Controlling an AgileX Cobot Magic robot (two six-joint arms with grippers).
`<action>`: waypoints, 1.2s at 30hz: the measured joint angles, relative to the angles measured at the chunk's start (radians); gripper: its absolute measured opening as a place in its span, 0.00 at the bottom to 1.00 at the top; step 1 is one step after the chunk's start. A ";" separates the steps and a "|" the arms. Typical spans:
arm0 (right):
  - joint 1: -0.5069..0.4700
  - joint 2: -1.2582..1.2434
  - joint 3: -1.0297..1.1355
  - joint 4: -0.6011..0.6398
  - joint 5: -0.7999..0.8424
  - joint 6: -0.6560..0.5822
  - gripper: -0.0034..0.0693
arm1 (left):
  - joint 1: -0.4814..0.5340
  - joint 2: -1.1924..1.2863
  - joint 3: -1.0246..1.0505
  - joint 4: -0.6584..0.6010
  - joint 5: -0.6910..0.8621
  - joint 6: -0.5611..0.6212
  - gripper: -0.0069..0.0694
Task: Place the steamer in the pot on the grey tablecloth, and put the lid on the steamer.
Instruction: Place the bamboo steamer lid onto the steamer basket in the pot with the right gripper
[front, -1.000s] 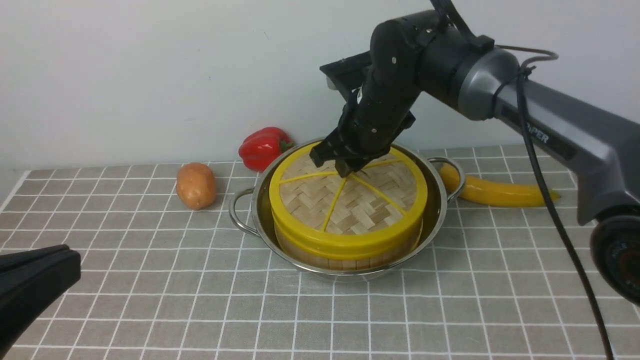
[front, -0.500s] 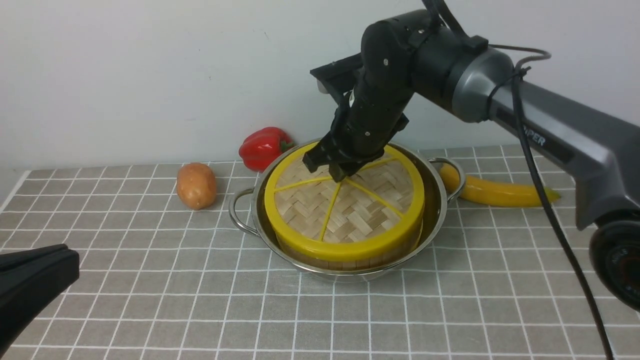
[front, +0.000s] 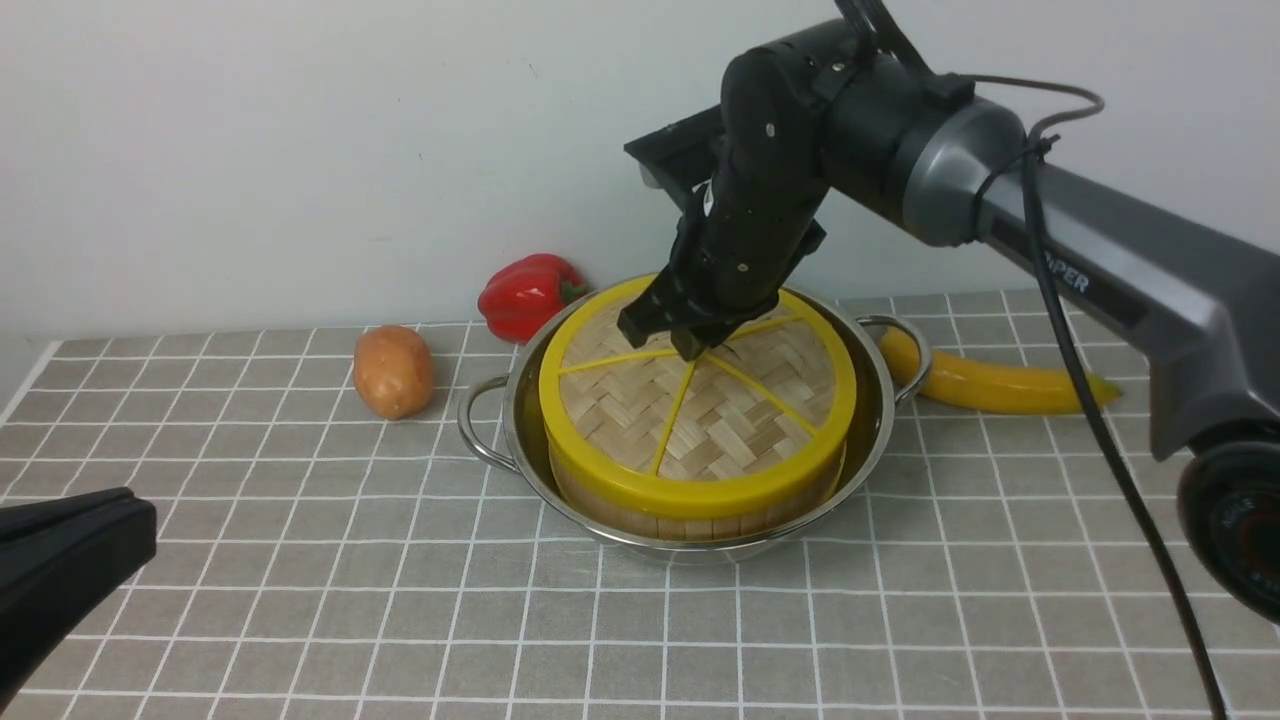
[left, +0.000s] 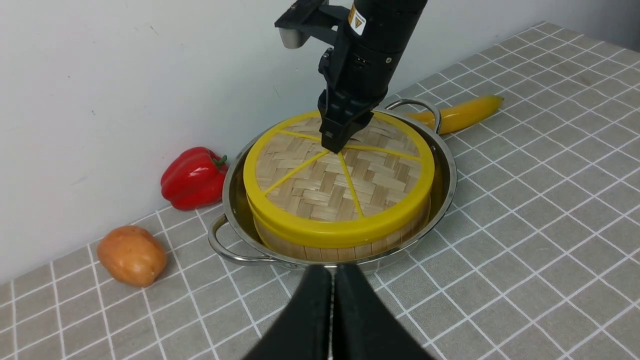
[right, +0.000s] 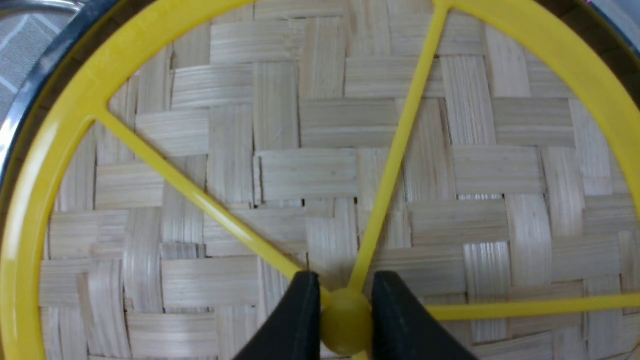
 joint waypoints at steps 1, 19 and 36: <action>0.000 0.000 0.000 0.000 0.000 0.000 0.25 | 0.000 0.000 0.000 0.000 0.000 0.000 0.09; 0.000 0.000 0.000 0.000 0.000 -0.027 0.25 | 0.000 0.000 0.000 0.000 0.000 0.001 0.09; 0.000 0.000 0.000 0.000 0.000 -0.049 0.25 | 0.000 0.000 0.000 0.000 0.000 0.001 0.09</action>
